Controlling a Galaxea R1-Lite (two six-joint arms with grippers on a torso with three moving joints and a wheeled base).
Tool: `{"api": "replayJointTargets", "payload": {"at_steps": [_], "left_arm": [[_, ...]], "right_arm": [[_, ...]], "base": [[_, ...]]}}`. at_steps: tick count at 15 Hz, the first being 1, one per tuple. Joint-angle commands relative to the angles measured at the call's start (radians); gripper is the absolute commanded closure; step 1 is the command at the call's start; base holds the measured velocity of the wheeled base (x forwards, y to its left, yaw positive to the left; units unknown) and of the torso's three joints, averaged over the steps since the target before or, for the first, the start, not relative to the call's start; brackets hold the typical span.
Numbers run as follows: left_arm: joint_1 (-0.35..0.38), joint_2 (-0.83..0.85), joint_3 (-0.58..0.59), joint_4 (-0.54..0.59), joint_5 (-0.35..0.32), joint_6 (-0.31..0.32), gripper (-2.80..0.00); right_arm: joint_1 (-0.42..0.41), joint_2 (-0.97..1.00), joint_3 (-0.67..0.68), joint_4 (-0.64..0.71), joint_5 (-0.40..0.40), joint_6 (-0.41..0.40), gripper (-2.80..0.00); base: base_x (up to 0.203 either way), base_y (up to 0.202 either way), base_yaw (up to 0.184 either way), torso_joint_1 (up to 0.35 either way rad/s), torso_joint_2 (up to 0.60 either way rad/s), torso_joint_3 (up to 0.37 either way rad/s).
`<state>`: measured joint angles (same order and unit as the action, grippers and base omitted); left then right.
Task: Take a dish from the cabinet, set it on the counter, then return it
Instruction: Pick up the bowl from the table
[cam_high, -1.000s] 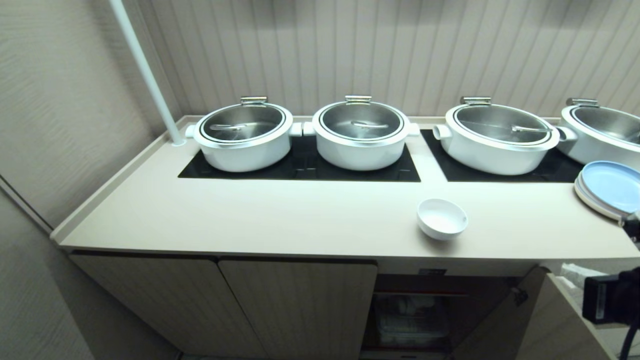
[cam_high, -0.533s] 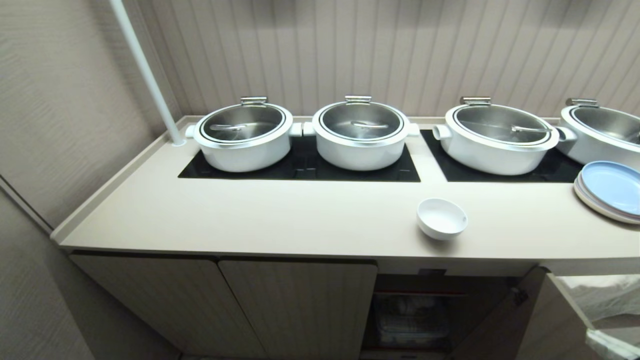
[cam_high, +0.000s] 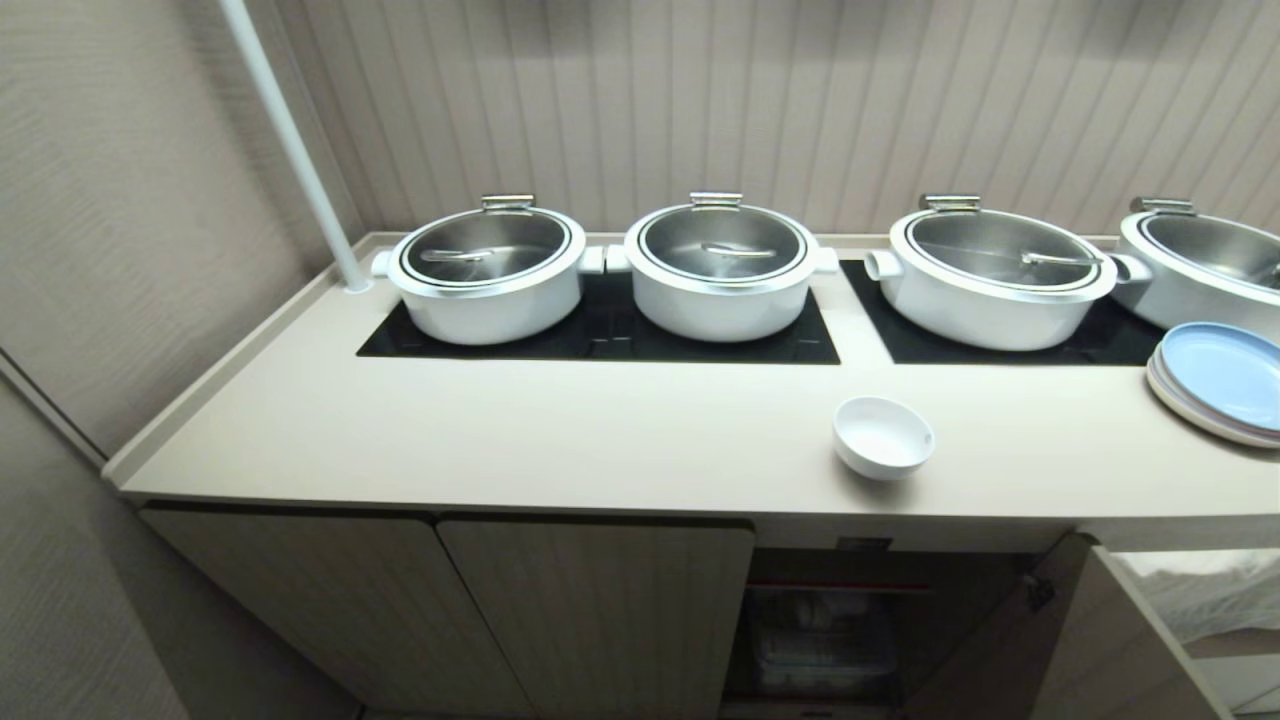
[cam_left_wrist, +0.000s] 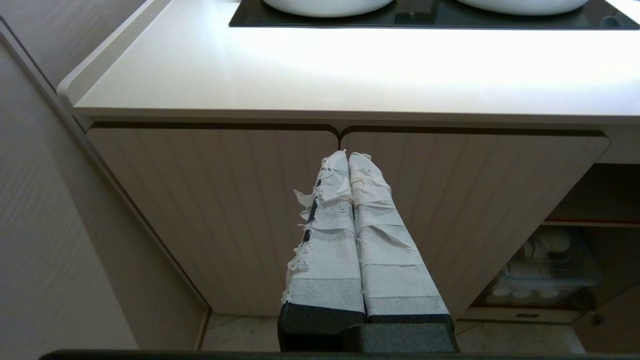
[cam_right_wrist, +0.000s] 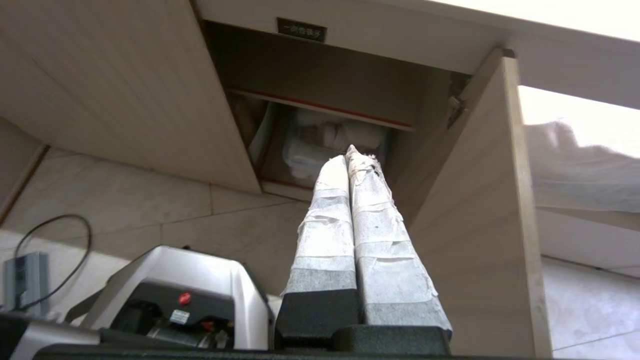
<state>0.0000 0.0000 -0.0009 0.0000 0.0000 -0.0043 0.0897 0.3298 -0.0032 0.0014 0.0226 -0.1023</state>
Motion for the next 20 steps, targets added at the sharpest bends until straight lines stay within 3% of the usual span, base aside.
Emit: {"api": "replayJointTargets", "payload": {"at_steps": [1,9,20], "left_arm": [[0.000,0.000,0.001,0.000,0.000,0.000,0.00],[0.000,0.000,0.001,0.000,0.000,0.000,0.00],[0.000,0.000,-0.001,0.000,0.000,0.000,0.00]], "right_arm": [[-0.051,-0.068,0.003,0.003,0.001,0.001,0.00],[-0.085,-0.329,0.003,0.003,0.017,-0.005,0.00],[-0.090,-0.330,0.003,0.004,0.014,-0.013,0.00]], "base": [[0.000,0.000,0.000,0.000,0.00,0.000],[0.000,0.000,0.000,0.000,0.00,0.000],[0.000,0.000,0.000,0.000,0.00,0.000]]}}
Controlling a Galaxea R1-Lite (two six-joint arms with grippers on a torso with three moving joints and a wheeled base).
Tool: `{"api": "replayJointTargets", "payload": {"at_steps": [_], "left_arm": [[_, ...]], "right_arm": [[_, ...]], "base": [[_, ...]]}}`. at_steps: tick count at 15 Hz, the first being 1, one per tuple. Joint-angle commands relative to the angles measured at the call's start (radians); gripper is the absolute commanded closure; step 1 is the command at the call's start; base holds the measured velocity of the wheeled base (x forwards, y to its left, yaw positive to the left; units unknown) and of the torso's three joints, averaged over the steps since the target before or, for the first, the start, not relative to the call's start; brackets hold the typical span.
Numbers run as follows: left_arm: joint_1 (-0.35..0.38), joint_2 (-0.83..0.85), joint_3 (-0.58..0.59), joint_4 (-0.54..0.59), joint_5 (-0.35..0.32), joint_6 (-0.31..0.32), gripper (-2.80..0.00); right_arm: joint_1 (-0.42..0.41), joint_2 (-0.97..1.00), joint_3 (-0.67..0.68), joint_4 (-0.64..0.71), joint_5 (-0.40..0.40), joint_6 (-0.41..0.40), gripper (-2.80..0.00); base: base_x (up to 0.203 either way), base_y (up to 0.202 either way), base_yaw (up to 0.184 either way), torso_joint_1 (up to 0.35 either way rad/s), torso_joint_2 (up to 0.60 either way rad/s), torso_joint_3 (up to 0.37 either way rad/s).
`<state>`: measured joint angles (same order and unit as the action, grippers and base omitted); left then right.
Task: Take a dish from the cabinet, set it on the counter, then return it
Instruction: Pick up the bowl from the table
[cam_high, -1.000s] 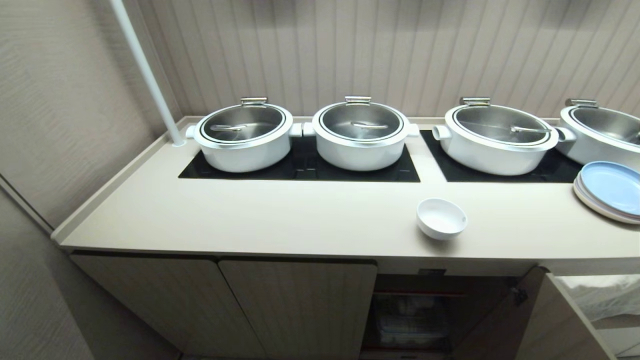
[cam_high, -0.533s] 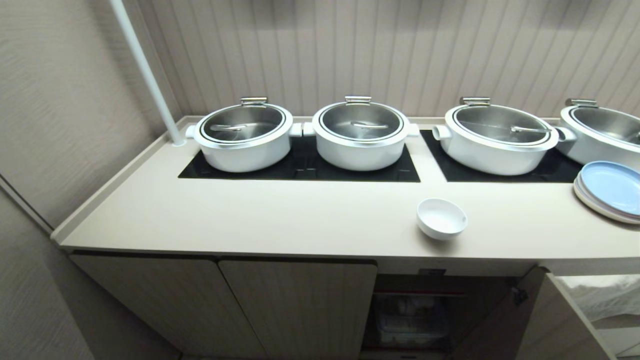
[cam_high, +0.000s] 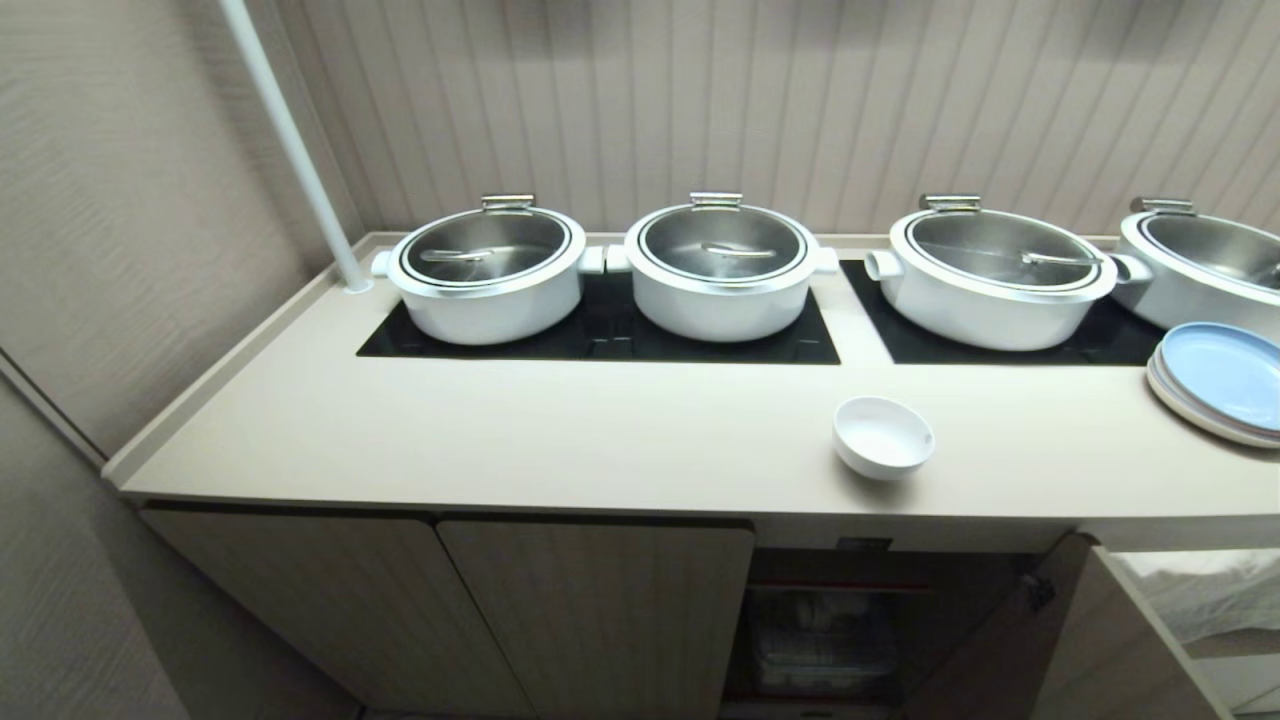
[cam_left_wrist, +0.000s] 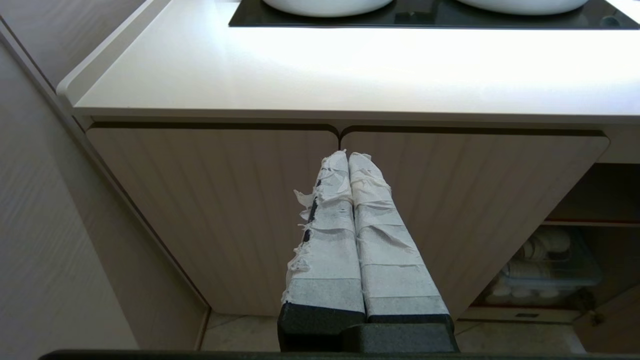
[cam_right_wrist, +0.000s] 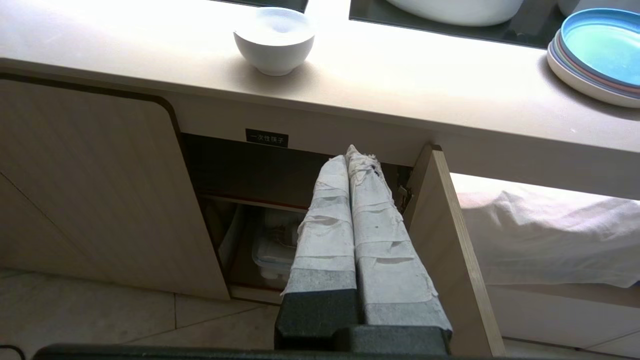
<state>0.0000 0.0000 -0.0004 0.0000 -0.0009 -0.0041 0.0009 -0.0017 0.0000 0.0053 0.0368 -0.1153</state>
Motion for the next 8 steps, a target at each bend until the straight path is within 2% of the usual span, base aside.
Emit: {"api": "replayJointTargets", "payload": {"at_steps": [1,8], "left_arm": [[0.000,0.000,0.000,0.000,0.001,0.000,0.00],[0.000,0.000,0.000,0.000,0.001,0.000,0.00]], "right_arm": [[-0.001,0.002,0.000,-0.001,0.000,0.005,0.00],[-0.001,0.002,0.000,-0.001,0.002,0.011,0.00]], "base": [[0.000,0.000,0.000,0.000,0.00,0.000],[0.000,0.000,0.000,0.000,0.00,0.000]]}}
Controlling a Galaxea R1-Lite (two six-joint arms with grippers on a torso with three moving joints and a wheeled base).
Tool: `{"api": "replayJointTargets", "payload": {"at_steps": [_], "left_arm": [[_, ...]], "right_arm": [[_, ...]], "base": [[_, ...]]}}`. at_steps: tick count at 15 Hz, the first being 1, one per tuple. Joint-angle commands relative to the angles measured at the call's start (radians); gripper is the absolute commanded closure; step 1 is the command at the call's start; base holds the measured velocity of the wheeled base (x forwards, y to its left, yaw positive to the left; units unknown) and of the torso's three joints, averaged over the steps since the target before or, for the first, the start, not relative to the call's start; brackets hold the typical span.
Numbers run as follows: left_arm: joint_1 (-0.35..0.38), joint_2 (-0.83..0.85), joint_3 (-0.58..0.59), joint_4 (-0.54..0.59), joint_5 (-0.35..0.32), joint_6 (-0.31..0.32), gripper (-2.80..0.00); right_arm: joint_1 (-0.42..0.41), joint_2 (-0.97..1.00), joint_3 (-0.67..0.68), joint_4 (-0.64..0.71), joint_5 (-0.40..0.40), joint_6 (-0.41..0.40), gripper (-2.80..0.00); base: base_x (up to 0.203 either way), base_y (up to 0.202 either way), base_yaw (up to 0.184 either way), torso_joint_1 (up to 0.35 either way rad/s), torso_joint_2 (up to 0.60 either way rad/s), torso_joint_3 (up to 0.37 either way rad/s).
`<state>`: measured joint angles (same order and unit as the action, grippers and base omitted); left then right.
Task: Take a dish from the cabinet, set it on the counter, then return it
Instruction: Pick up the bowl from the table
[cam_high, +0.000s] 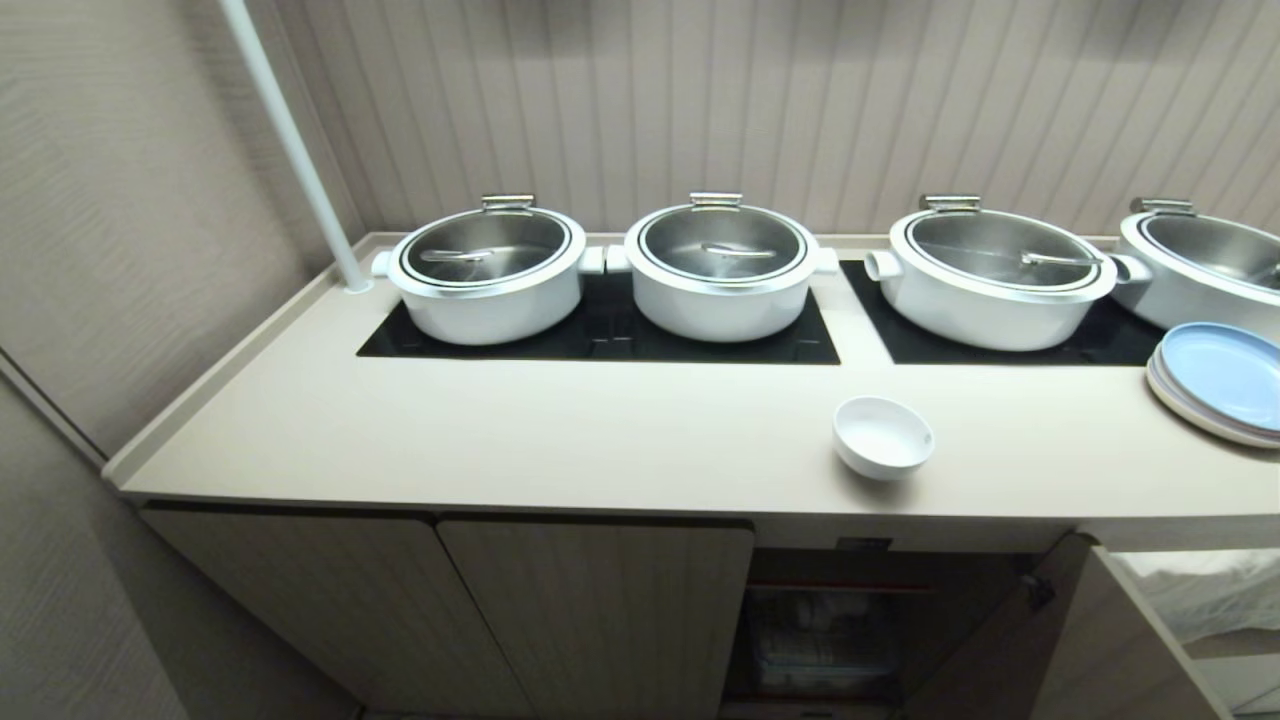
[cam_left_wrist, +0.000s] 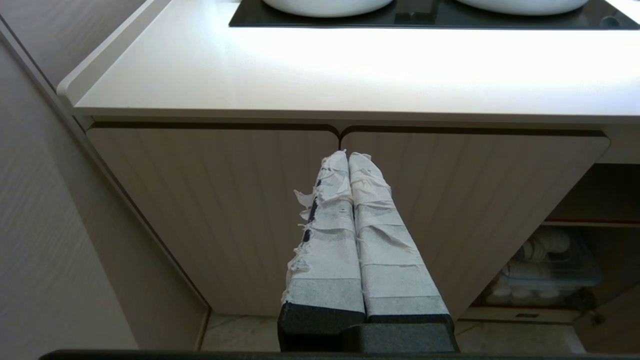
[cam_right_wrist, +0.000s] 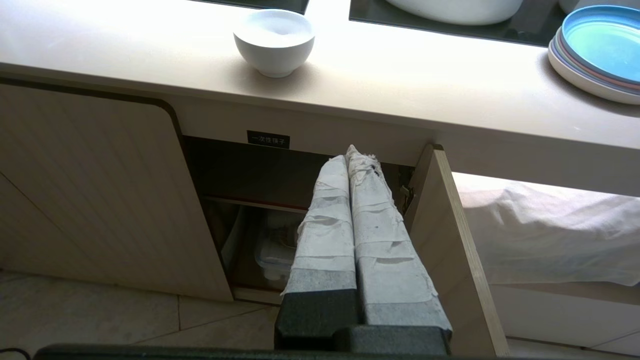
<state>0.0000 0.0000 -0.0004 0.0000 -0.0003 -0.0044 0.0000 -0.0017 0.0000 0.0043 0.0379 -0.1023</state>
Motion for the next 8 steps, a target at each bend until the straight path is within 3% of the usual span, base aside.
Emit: {"api": "replayJointTargets", "payload": {"at_steps": [1,8], "left_arm": [[0.000,0.000,-0.001,0.000,0.000,0.000,0.00],[0.000,0.000,-0.001,0.000,0.000,0.000,0.00]], "right_arm": [[0.000,0.002,0.000,0.000,0.002,-0.002,0.00],[0.000,0.002,0.000,0.000,0.004,-0.004,0.00]], "base": [[0.000,0.000,0.000,0.000,0.00,0.000],[0.000,0.000,0.000,0.000,0.00,0.000]]}}
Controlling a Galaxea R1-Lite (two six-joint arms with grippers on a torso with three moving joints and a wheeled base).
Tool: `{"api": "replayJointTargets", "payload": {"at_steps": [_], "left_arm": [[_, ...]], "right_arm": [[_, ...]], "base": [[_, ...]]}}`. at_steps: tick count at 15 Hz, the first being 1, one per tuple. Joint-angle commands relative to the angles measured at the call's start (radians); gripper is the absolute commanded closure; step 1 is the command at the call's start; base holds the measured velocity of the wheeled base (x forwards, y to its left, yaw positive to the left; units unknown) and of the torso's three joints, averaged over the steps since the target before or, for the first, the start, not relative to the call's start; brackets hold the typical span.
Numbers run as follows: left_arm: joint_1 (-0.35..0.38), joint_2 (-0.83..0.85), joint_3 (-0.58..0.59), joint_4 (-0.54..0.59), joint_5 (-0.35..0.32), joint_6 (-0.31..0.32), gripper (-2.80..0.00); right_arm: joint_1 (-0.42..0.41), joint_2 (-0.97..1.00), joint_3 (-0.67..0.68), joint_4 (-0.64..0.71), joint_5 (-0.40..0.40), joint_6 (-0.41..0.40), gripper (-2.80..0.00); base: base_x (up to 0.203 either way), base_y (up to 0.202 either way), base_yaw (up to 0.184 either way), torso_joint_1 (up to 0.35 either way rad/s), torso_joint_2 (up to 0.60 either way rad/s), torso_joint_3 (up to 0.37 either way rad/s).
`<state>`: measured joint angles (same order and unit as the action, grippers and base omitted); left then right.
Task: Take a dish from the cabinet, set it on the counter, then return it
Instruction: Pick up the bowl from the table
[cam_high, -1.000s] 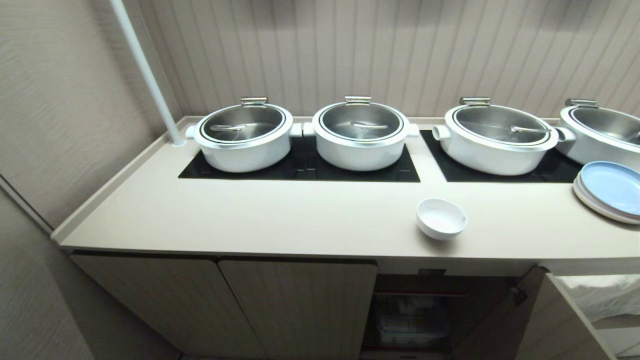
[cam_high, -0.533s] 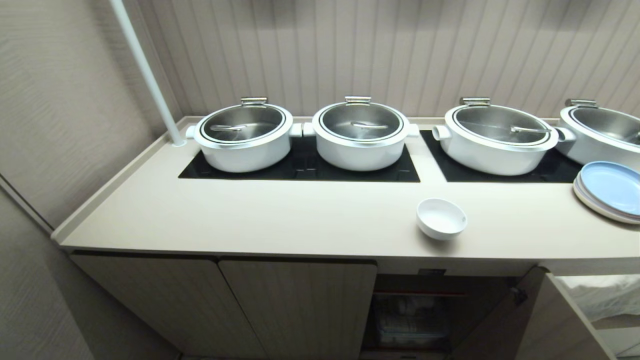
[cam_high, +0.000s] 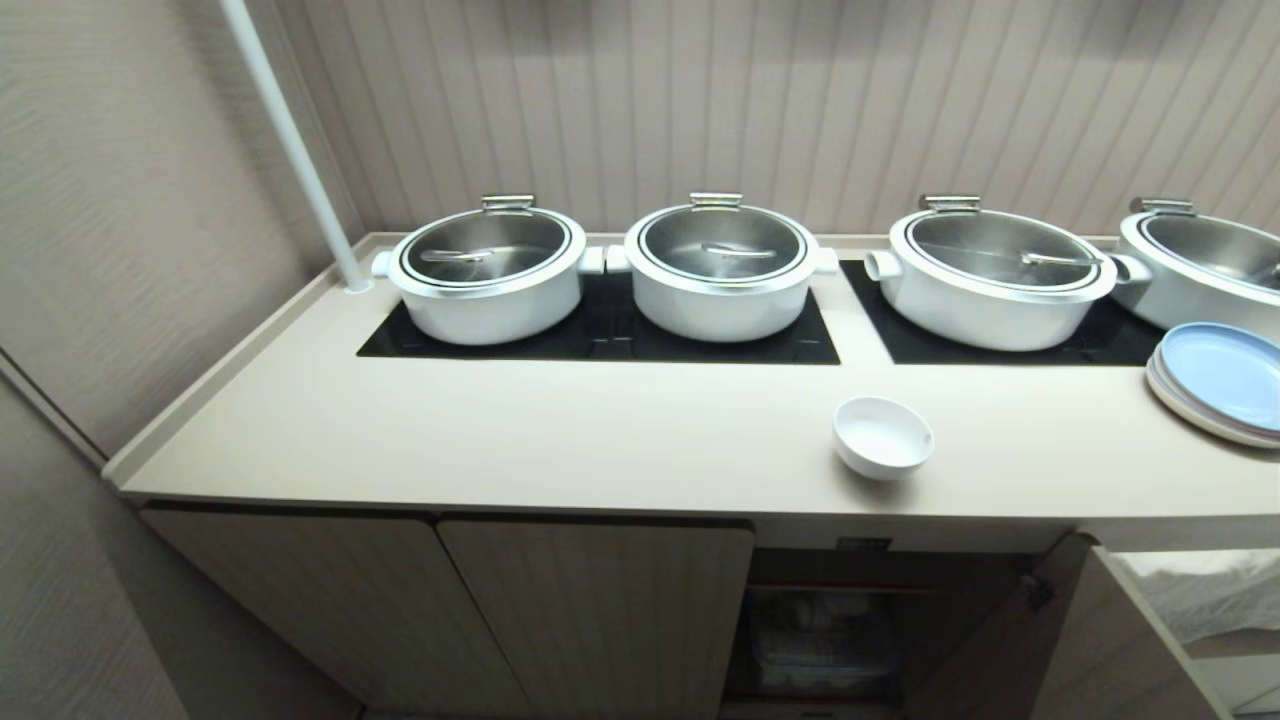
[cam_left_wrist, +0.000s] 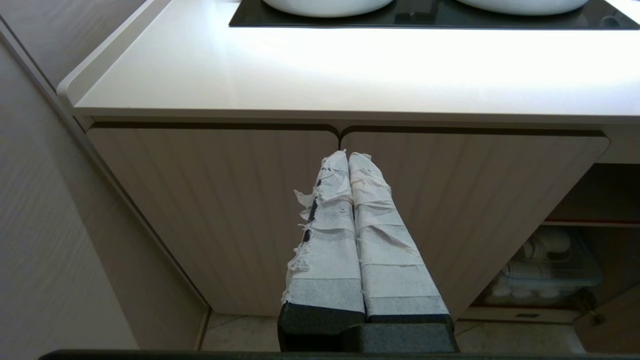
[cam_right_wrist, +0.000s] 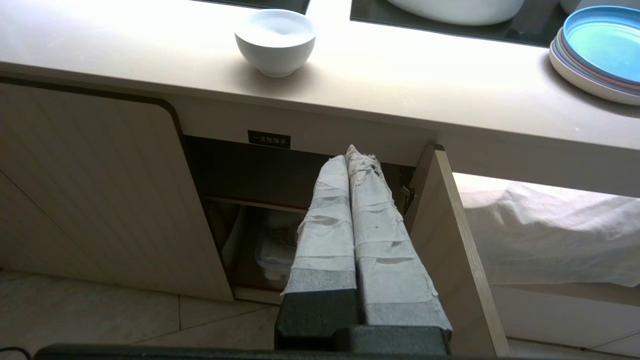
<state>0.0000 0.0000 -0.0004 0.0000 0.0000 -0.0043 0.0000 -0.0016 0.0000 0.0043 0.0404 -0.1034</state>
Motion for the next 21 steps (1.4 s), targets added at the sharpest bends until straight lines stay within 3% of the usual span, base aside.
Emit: {"api": "replayJointTargets", "payload": {"at_steps": [1,6,15,21], "left_arm": [[0.000,0.000,0.000,0.000,0.000,0.000,0.00],[0.000,0.000,0.000,0.000,0.000,0.000,0.00],[0.000,0.000,-0.001,0.000,0.000,0.000,0.00],[0.000,0.000,0.000,0.000,0.000,0.000,0.00]], "right_arm": [[0.000,0.002,0.000,0.002,-0.002,-0.002,0.00],[0.000,0.002,-0.012,-0.093,-0.001,0.002,0.00],[0.000,0.011,-0.150,0.001,0.082,0.001,0.00],[0.009,0.218,-0.242,-0.001,0.081,0.002,0.00]], "base": [[0.000,0.000,0.000,0.000,0.00,0.000],[0.000,0.000,0.000,0.000,0.00,0.000],[0.000,0.000,0.000,0.000,0.00,0.000],[0.000,0.000,0.000,0.000,0.00,0.000]]}}
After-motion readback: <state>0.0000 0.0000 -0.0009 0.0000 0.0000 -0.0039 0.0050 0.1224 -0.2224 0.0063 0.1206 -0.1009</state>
